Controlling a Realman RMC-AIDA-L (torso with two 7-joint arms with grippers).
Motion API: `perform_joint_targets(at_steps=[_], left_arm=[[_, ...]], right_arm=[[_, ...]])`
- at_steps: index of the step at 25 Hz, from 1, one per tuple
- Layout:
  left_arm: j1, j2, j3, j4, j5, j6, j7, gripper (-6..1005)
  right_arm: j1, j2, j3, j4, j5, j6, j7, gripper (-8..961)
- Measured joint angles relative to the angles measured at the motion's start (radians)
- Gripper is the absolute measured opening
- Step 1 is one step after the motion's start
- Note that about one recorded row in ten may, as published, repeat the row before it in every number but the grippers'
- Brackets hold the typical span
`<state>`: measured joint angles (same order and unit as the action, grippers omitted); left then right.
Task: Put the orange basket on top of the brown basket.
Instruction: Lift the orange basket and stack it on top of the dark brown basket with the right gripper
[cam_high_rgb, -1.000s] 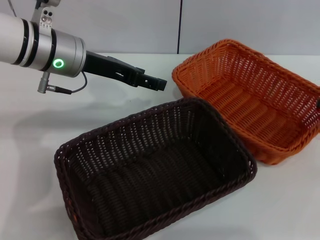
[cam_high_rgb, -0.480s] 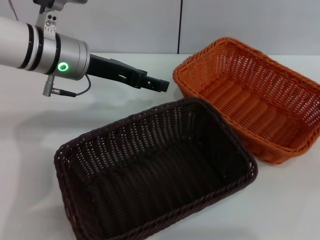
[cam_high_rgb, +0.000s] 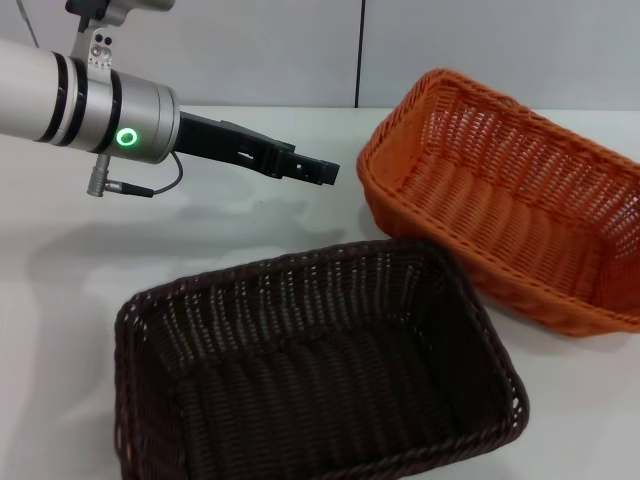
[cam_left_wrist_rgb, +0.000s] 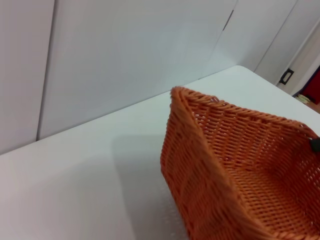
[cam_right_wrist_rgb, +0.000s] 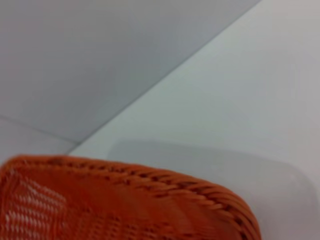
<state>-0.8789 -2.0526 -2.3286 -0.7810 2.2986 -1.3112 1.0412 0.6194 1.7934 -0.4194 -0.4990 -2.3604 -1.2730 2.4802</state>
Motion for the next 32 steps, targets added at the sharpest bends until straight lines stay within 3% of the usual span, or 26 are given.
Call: perform_joint_targets(at_steps=[17,24,27,31,32], left_arm=[[0.010,0.001,-0.003,-0.008,-0.048,0.036,0.000,827],[0.012,0.002,-0.005,-0.010,-0.067,0.048,0.001,827],[0.026,-0.001,-0.009,-0.005,-0.162,0.077,0.057,827],[0.026,-0.001,-0.009,-0.005,-0.162,0.077,0.057,827],[0.056,-0.002,-0.002,-0.002,-0.282,0.102,0.115,827]], right_arm=[[-0.140,0.051,0.003,-0.013,0.399,0.089,-0.171,237],[-0.194,0.079,0.027,-0.006,0.660,0.090,-0.297,231],[-0.200,0.093,0.037,-0.003,0.753,0.082,-0.347,229],[-0.205,0.110,0.039,-0.001,0.871,0.038,-0.402,226],[-0.206,0.114,0.039,-0.001,0.897,0.022,-0.411,225]])
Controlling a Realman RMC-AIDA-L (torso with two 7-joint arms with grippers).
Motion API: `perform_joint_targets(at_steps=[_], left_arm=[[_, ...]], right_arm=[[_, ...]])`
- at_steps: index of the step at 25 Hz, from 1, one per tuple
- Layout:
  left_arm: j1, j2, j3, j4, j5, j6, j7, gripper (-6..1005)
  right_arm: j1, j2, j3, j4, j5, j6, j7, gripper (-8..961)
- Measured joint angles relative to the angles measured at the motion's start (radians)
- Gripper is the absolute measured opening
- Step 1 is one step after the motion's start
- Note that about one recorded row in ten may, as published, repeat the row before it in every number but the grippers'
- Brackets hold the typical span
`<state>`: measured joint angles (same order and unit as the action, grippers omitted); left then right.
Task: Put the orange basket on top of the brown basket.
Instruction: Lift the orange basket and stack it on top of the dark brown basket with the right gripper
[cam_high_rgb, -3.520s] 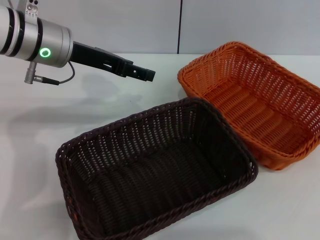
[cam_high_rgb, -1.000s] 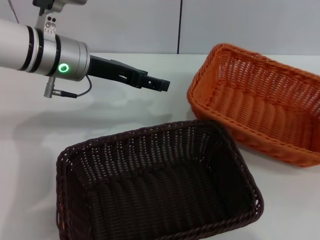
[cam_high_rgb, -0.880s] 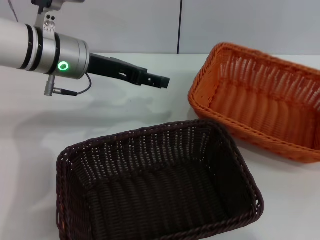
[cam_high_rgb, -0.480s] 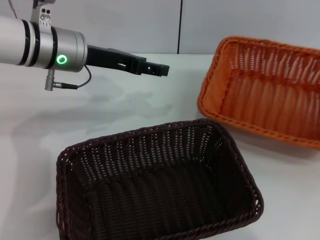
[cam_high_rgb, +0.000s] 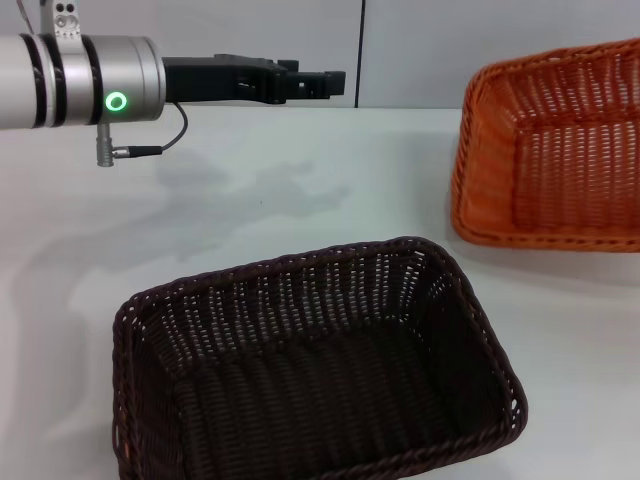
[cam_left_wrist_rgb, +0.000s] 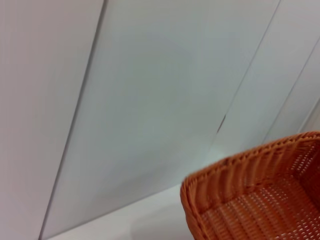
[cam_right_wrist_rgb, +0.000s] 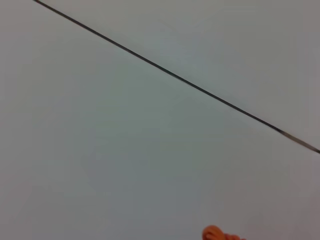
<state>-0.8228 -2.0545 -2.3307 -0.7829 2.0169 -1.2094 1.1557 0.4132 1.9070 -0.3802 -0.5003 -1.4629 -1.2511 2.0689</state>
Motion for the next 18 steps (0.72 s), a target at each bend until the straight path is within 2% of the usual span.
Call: perform_joint_targets(at_steps=[4,10,17,18], left_arm=[[0.016,0.000,0.001,0.011,-0.045,0.010,0.022,827],[0.022,-0.002,0.002,0.046,-0.078,0.011,0.024,827],[0.027,-0.002,0.002,0.074,-0.098,0.008,0.024,827],[0.029,-0.003,0.002,0.076,-0.101,0.008,0.025,827]], right_arm=[[-0.004,0.005,0.000,0.001,0.077,-0.081,-0.013,222],[-0.006,0.007,0.000,0.002,0.090,-0.122,-0.013,217],[-0.034,-0.008,-0.010,0.000,0.069,-0.123,-0.007,211],[-0.041,-0.010,-0.009,-0.001,0.056,-0.121,-0.007,179]])
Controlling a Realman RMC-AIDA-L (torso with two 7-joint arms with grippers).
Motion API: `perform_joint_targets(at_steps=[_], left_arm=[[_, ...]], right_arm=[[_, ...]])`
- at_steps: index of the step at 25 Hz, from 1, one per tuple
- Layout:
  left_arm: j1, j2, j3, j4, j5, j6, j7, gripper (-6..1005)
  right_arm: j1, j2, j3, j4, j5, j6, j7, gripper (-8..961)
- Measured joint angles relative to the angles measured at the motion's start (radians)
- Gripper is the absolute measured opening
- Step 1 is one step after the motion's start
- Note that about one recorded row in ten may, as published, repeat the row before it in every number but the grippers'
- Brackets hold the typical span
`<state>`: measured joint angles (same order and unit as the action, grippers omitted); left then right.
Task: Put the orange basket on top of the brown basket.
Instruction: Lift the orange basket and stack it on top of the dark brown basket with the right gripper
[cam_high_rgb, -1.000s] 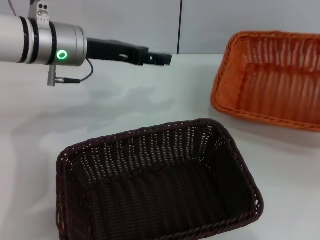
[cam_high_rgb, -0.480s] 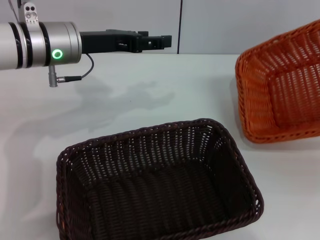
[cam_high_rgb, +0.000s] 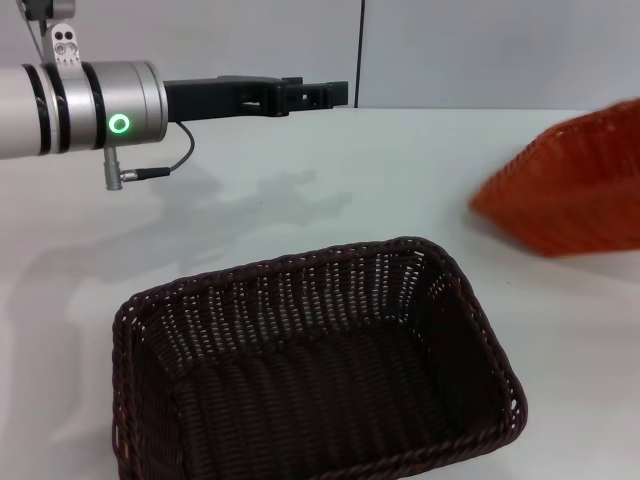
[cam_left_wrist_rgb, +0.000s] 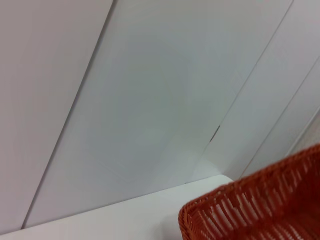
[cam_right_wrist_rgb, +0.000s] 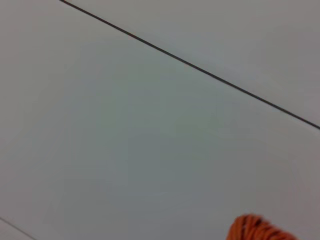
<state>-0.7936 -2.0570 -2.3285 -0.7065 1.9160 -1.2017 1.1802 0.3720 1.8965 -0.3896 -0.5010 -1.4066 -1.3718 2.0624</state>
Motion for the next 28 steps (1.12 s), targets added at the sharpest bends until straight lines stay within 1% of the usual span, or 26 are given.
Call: perform_joint_targets(at_steps=[4,7,9,11,13,15,17,19,23,28], left_arm=[[0.004,0.000,0.000,0.004,-0.004,0.000,0.000,827],[0.005,0.000,0.000,0.004,-0.005,0.001,0.002,827],[0.005,0.000,0.000,0.004,-0.005,0.002,0.003,827],[0.002,0.001,0.000,0.004,-0.005,0.003,0.007,827],[0.002,0.001,0.000,0.004,-0.005,0.003,0.007,827],[-0.006,0.001,0.000,0.005,-0.005,0.007,0.014,827],[-0.009,0.001,0.000,0.005,-0.005,0.007,0.014,827],[-0.017,0.003,0.000,0.006,-0.005,0.008,0.015,827],[-0.024,0.004,0.000,0.006,0.000,0.008,0.015,827],[-0.026,0.006,0.000,0.006,0.003,0.008,0.013,827]], right_arm=[[-0.041,-0.009,0.008,0.002,-0.038,0.014,0.003,50],[-0.082,-0.011,0.013,-0.004,-0.038,0.028,0.004,24],[-0.103,-0.017,0.019,-0.009,-0.038,0.031,0.004,6],[-0.120,-0.027,0.023,-0.012,-0.041,0.034,0.004,-3],[-0.134,-0.041,0.023,-0.014,-0.050,0.045,0.004,-2],[-0.140,-0.064,0.023,-0.018,-0.081,0.056,0.006,-1],[-0.138,-0.087,0.023,-0.024,-0.130,0.057,0.023,40],[-0.129,-0.107,0.023,-0.051,-0.211,0.055,0.076,81],[-0.108,-0.128,0.023,-0.154,-0.404,0.051,0.207,167],[-0.067,-0.166,0.033,-0.196,-0.602,0.010,0.343,278]])
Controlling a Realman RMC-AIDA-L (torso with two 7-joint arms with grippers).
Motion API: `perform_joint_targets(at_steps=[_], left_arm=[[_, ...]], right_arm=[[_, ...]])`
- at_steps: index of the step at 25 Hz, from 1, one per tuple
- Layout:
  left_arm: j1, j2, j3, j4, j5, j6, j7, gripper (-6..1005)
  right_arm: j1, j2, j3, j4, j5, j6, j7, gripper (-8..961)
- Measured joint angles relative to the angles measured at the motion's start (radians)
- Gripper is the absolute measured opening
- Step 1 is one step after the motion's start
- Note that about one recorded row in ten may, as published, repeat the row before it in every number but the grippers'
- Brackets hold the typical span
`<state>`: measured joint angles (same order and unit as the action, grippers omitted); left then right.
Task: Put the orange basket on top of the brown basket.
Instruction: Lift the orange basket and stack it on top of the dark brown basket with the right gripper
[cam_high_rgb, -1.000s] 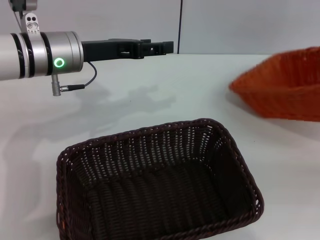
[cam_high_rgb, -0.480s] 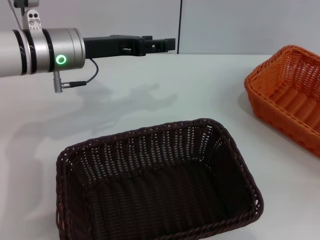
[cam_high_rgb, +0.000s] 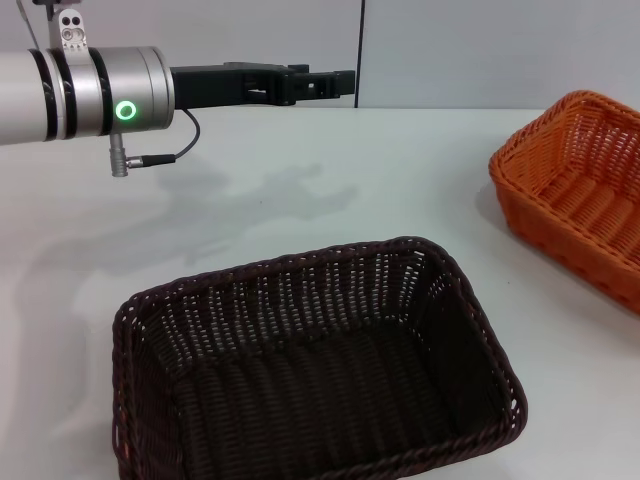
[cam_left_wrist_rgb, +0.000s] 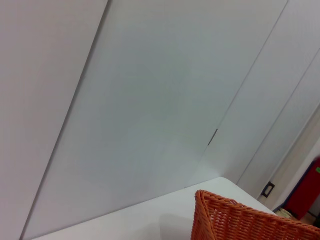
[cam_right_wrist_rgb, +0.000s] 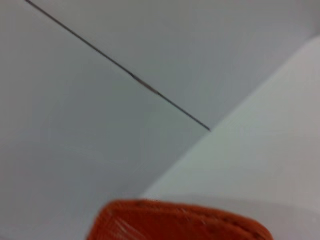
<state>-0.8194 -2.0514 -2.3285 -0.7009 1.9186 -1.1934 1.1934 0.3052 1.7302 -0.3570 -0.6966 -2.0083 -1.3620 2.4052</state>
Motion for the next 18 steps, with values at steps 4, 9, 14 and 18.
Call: perform_joint_targets(at_steps=[4,9,14,18], left_arm=[[-0.005,0.001,0.000,0.002,0.004,0.005,0.000,827],[-0.026,0.005,0.036,0.023,0.006,0.025,0.000,827],[-0.033,0.002,0.064,0.025,0.004,0.053,-0.001,827],[-0.033,0.001,0.064,0.026,0.001,0.057,-0.005,827]], right_arm=[[0.052,-0.031,0.059,-0.012,-0.204,-0.052,0.077,419],[0.099,-0.053,0.082,-0.005,-0.334,-0.087,0.117,606],[0.126,-0.054,0.071,0.022,-0.341,-0.090,0.121,714],[0.141,-0.053,0.049,0.053,-0.343,-0.080,0.122,714]])
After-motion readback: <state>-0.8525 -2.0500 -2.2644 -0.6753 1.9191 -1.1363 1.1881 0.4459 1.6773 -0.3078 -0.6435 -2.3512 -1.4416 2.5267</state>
